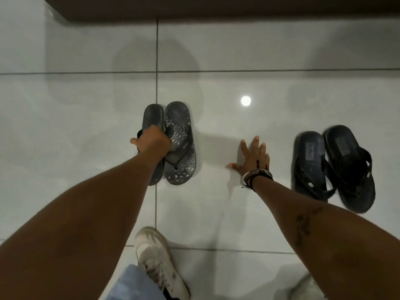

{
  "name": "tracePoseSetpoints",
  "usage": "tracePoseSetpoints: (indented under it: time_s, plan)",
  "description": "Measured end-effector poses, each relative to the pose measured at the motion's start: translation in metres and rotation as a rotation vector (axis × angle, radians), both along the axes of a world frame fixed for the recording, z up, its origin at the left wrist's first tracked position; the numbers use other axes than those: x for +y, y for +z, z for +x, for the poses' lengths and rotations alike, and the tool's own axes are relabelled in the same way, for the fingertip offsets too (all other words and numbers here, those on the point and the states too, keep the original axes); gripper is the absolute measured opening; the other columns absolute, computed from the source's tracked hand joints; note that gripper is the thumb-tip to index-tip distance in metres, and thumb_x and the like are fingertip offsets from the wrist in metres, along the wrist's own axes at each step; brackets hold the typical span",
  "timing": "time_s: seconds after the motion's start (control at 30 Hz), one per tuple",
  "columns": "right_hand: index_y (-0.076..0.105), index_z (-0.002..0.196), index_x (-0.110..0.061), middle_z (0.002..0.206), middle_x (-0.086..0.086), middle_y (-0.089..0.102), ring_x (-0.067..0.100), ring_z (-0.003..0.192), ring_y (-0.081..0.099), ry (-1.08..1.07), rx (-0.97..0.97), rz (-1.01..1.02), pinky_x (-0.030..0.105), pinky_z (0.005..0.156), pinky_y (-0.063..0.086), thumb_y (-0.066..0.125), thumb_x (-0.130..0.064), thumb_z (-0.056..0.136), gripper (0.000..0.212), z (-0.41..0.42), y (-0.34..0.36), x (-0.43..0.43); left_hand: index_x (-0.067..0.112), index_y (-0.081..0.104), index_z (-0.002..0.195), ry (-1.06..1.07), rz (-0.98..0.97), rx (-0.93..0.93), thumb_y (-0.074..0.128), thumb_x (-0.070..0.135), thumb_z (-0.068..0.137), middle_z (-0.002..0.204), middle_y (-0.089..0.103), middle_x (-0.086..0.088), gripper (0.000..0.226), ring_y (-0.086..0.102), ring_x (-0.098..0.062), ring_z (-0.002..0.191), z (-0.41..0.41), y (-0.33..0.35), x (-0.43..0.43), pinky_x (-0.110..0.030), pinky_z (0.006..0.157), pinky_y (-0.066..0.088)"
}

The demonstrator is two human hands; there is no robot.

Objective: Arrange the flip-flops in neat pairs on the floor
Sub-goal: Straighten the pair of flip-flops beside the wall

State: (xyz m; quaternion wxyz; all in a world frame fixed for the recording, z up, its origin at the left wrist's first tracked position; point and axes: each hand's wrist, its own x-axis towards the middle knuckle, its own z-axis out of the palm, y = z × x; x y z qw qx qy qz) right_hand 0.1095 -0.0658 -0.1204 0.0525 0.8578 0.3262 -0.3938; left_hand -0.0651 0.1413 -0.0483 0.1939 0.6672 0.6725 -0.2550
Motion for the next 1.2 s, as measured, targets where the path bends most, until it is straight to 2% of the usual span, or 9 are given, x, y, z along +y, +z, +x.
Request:
tracePoseSetpoints:
  time_s: [0.1,0.2,0.33,0.4,0.53,0.7,0.9,1.2]
  plan:
    - [0.005,0.15,-0.036,0.159,0.007,-0.022,0.037,0.145,-0.015,0.014,0.02,-0.009,0.049,0.119,0.013,0.069,-0.06,0.075,0.101,-0.007,0.0,0.021,0.016,0.06,0.093,-0.06,0.059,-0.016,0.056,0.014,0.083,0.087,0.06,-0.006,0.01,0.06,-0.03,0.095,-0.001,0.003,0.037,-0.05,0.105,0.024]
    - [0.0,0.15,-0.038,0.157,0.007,-0.027,0.039,0.144,-0.019,-0.003,0.02,-0.065,0.051,0.117,0.02,0.075,-0.052,0.074,0.107,-0.011,-0.002,0.028,0.015,0.053,0.087,-0.118,0.087,-0.057,0.057,0.016,0.085,0.089,0.063,-0.008,0.005,0.061,-0.031,0.094,0.002,0.002,0.064,-0.049,0.106,0.024]
    - [-0.004,0.148,-0.041,0.156,0.005,-0.029,0.037,0.143,-0.022,0.01,-0.008,-0.091,0.057,0.116,0.017,0.078,-0.048,0.072,0.112,-0.012,-0.008,0.024,0.012,0.056,0.108,-0.101,0.049,-0.08,0.058,0.031,0.088,0.106,0.064,-0.011,0.028,0.058,-0.033,0.108,0.016,0.002,0.085,-0.049,0.109,0.023]
    - [-0.006,0.148,-0.042,0.156,0.004,-0.03,0.036,0.143,-0.023,0.004,-0.007,-0.106,0.06,0.114,0.018,0.078,-0.049,0.072,0.113,-0.013,-0.011,0.024,0.011,0.057,0.112,-0.054,0.02,-0.078,0.058,0.035,0.09,0.112,0.063,-0.012,0.032,0.055,-0.034,0.113,0.018,0.002,0.088,-0.047,0.111,0.02]
    - [-0.012,0.146,-0.043,0.156,0.005,-0.029,0.037,0.144,-0.02,0.034,-0.044,-0.16,0.063,0.111,0.024,0.075,-0.055,0.072,0.115,-0.015,-0.013,0.027,0.012,0.058,0.1,-0.003,-0.007,-0.097,0.057,0.041,0.091,0.111,0.065,-0.013,0.03,0.056,-0.034,0.111,0.012,-0.006,0.087,-0.047,0.109,0.021]
    - [-0.014,0.146,-0.042,0.156,0.007,-0.028,0.039,0.144,-0.018,0.076,-0.078,-0.176,0.062,0.111,0.024,0.072,-0.061,0.07,0.117,-0.015,-0.017,0.027,0.008,0.06,0.112,0.011,-0.005,-0.079,0.057,0.046,0.09,0.114,0.064,-0.015,0.044,0.054,-0.037,0.114,0.006,-0.017,0.087,-0.047,0.107,0.024]
    - [-0.011,0.146,-0.044,0.156,0.004,-0.029,0.037,0.144,-0.02,0.024,-0.052,-0.127,0.063,0.109,0.025,0.076,-0.054,0.071,0.115,-0.016,-0.015,0.026,0.007,0.061,0.106,-0.014,0.014,-0.094,0.059,0.044,0.09,0.11,0.066,-0.015,0.041,0.054,-0.035,0.115,0.016,-0.013,0.092,-0.046,0.11,0.025]
    - [-0.012,0.146,-0.043,0.156,0.004,-0.031,0.036,0.143,-0.023,0.038,-0.031,-0.127,0.065,0.11,0.021,0.075,-0.055,0.072,0.115,-0.013,-0.014,0.021,0.004,0.057,0.116,-0.006,0.019,-0.051,0.057,0.044,0.091,0.116,0.065,-0.017,0.048,0.053,-0.035,0.118,0.022,-0.021,0.093,-0.045,0.112,0.024]
